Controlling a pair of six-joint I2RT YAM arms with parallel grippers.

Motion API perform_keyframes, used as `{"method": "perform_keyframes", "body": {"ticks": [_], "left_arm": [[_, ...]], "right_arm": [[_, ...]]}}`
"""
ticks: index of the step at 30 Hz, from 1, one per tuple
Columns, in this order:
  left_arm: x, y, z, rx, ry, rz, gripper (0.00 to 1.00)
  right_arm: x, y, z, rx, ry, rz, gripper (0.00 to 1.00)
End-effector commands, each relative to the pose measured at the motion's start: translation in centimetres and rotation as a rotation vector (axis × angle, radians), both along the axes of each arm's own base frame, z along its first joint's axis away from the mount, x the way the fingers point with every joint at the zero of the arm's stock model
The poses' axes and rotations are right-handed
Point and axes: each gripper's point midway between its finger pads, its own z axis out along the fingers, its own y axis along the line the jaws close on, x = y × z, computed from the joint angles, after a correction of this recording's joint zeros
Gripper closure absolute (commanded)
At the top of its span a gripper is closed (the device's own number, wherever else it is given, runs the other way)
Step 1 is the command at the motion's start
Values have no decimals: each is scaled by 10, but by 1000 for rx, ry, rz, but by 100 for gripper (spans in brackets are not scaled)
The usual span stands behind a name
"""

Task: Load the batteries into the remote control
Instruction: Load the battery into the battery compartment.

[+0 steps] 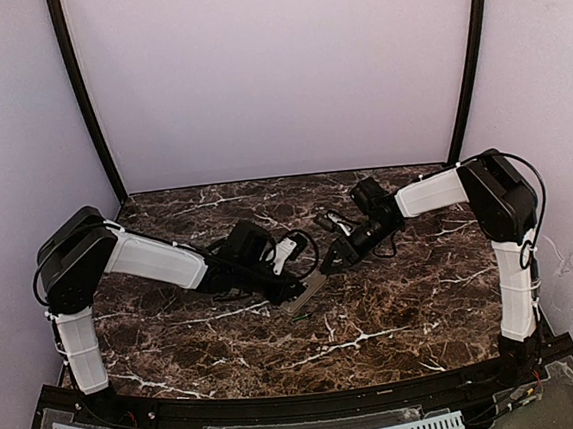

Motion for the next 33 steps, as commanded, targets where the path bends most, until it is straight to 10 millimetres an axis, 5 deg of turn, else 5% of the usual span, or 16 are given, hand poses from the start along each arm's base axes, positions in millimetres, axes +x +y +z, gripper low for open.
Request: {"method": "perform_keyframes", "body": {"ticks": [1,11,33], "left_arm": [[-8,9,-11,3,44,20,100],[-16,19,-17,36,65,26,98],[-12,19,0,58,67,36,78]], "right_arm": [[-2,1,-4,0,10,5,60],[-2,1,-4,-2,10,3,61],[-2,1,-3,-6,7,4,62]]}}
